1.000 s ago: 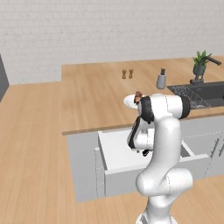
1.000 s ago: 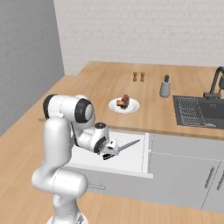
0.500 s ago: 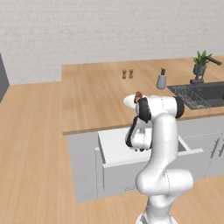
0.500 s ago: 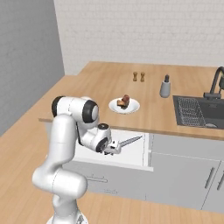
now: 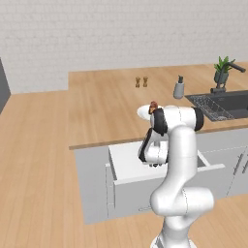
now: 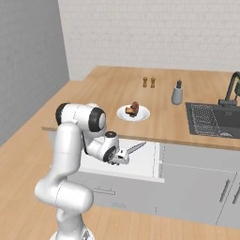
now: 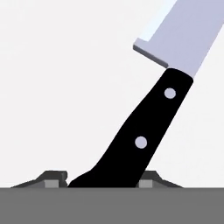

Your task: Pick up the knife from the drawer and place it on the cutting board. Then place the meat from the plate to the cutting board.

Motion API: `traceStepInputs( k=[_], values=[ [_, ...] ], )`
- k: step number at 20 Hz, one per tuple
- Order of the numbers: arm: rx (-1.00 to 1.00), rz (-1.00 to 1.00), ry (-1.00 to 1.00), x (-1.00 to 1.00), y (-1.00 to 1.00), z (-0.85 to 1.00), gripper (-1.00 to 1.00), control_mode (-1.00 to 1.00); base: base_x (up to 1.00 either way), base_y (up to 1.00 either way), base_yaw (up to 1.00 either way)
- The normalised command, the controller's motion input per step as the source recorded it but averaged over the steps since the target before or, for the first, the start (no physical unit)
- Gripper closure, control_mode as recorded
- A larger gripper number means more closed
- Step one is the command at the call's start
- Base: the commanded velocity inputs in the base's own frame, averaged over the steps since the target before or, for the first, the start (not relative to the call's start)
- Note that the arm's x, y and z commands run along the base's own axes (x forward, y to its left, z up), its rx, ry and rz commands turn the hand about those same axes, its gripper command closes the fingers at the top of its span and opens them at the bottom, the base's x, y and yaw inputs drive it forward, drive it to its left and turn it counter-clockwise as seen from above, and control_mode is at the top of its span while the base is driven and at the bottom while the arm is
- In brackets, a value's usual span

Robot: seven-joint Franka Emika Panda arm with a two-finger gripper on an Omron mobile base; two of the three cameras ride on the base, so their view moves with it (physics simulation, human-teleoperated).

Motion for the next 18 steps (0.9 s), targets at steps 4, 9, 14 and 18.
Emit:
traceStepInputs(
  k=[4,9,14,18],
  values=[
    [0.00,0.00,-0.14,-0.79,0.00,-0.05,1.00,-1.00,0.00,0.00,0.00],
    [0.01,0.00,-0.27,-0.83,-0.01,0.19,1.00,-1.00,0.00,0.00,0.00],
    [0.08,-0.03,-0.10,-0.51,-0.10,0.92,1.00,-1.00,0.00,0.00,0.00],
    [0.09,-0.17,0.01,-0.95,-0.31,0.76,1.00,-1.00,0.00,0.00,0.00]
  ],
)
